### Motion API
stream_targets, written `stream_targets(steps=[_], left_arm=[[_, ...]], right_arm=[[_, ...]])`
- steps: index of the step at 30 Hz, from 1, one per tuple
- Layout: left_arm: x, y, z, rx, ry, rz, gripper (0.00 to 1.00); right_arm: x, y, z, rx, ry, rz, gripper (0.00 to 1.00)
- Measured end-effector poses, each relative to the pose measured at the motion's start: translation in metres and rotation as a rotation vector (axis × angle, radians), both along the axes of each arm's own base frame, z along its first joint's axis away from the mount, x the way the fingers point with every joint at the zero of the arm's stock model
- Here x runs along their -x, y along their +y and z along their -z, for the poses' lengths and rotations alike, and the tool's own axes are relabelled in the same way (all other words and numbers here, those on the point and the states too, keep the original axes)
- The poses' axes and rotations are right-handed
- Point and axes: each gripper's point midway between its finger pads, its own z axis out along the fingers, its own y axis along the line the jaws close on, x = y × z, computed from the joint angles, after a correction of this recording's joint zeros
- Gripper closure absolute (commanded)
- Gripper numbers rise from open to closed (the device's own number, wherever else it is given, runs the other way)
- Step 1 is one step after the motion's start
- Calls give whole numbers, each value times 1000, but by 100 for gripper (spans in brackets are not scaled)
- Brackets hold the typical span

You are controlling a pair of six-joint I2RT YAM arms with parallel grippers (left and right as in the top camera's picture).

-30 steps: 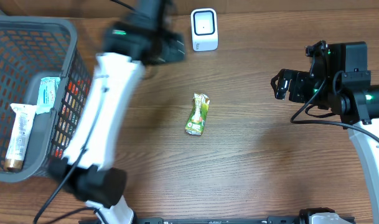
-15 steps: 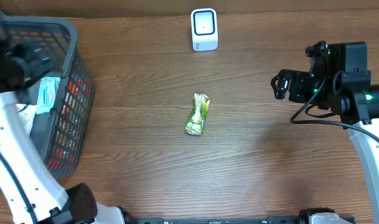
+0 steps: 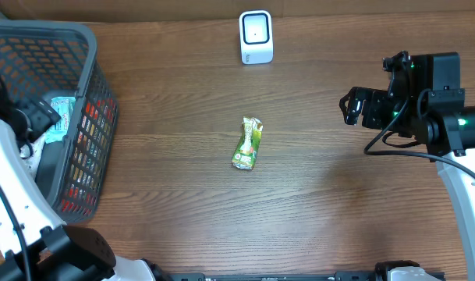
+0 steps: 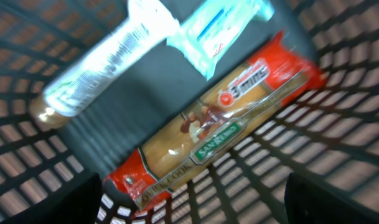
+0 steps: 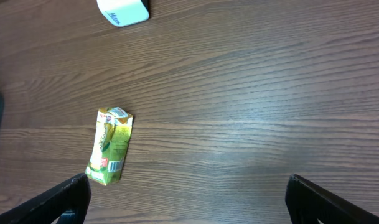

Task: Scan the item barcode
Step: 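Reach into the basket and grasp the red spaghetti pack with left gripper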

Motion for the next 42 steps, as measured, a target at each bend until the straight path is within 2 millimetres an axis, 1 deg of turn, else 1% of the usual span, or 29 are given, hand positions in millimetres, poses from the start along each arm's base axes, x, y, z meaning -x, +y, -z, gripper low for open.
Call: stream_targets(steps=[2,6,7,9,12,16,25,28,29,36,38,39,40,42], left_arm=[[0,0,24,4,33,42,13],[-2,2,59,-10,65,126,12],[-2,2,69,-13,74,148,10],[-1,3,84,-20,85,181,5],[-1,6,101,-33,81,203,1],[-1,7,121,-46,73,219,0],[6,1,157,-39,73,229,3],[8,-4,165,-25,68,240,7],[7,-6,166,-21,61,251,9],[0,-10,173,-18,25,307,15],[-3,-11,176,-15,15,317,19],[-5,-11,177,-12,11,324,22],[-6,-12,179,-5,5,328,28],[-10,-14,183,14,-6,337,49]], right_arm=[[0,0,0,1,1,0,0],[-2,0,6,1,18,0,0],[-3,0,8,2,24,0,0],[-5,0,13,3,42,0,0],[-8,1,21,1,66,-3,0],[-10,3,29,-4,91,-7,0],[-10,3,30,-6,94,-8,0],[-10,3,30,-6,95,-8,0],[-10,3,30,-6,94,-8,0],[-10,3,30,-5,94,-8,0],[-10,3,30,-6,94,-8,0],[-10,3,30,-6,95,-8,0],[-10,3,30,-6,95,-8,0],[-10,3,30,-6,95,-8,0]])
